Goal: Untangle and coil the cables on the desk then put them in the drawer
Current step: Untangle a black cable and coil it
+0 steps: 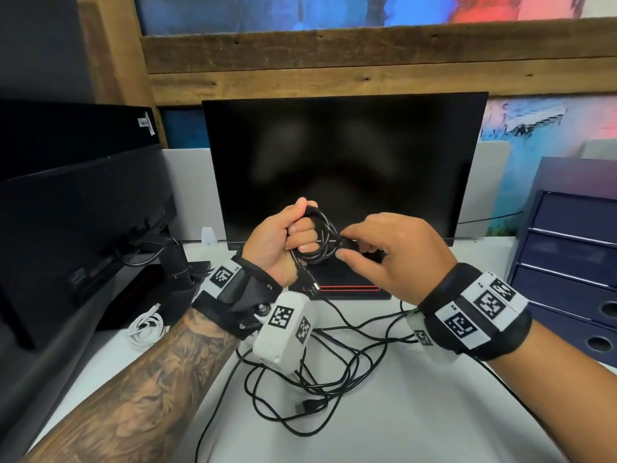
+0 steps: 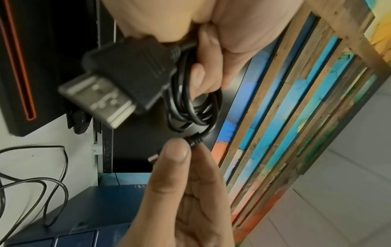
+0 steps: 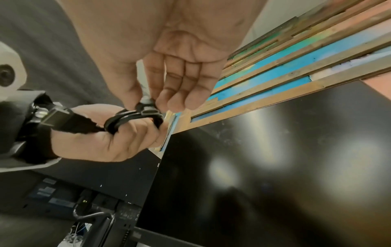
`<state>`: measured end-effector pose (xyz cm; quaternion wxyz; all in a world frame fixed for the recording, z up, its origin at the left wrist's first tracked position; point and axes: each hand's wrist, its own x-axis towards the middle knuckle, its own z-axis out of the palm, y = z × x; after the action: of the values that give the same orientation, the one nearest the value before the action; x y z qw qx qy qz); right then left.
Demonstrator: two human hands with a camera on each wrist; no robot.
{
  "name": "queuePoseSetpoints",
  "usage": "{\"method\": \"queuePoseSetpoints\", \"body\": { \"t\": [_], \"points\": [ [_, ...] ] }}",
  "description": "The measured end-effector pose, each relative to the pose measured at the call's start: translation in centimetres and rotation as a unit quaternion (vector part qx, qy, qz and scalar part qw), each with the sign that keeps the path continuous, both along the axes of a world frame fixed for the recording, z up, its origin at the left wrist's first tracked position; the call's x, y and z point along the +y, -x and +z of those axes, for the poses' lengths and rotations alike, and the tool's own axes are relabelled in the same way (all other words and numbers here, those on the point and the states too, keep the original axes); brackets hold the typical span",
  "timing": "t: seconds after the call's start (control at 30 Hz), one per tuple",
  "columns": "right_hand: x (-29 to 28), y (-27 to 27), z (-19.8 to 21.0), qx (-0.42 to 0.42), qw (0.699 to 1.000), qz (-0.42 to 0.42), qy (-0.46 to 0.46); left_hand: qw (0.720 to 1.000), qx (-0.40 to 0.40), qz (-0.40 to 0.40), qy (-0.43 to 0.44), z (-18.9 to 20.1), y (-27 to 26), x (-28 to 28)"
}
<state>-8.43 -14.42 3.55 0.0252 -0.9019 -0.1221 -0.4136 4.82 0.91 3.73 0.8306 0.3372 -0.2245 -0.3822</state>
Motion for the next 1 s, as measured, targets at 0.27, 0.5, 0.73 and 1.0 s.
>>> {"method": "queuePoseSetpoints", "body": {
  "t": [0.27, 0.5, 0.73, 1.0],
  "points": [
    [0.0, 0.0, 0.0, 0.061, 0.996, -0.067, -0.025, 0.997, -0.023, 0.045, -0.066, -0.2, 0.5, -0.4],
    [0.1, 0.0, -0.3, 0.110, 0.989, -0.032, -0.098, 0.992, -0.054, 0.057, -0.095, -0.1, 1.1, -0.5],
    [0.0, -0.8, -0.5, 0.084, 0.924, 0.130, -0.351, 0.994, -0.042, -0.001, -0.103, 0.2, 0.6, -0.3],
    [0.3, -1.5, -1.7, 0.068, 0.903, 0.179, -0.386, 0.994, 0.018, -0.074, -0.074, 0.2, 0.2, 0.1]
  ]
}}
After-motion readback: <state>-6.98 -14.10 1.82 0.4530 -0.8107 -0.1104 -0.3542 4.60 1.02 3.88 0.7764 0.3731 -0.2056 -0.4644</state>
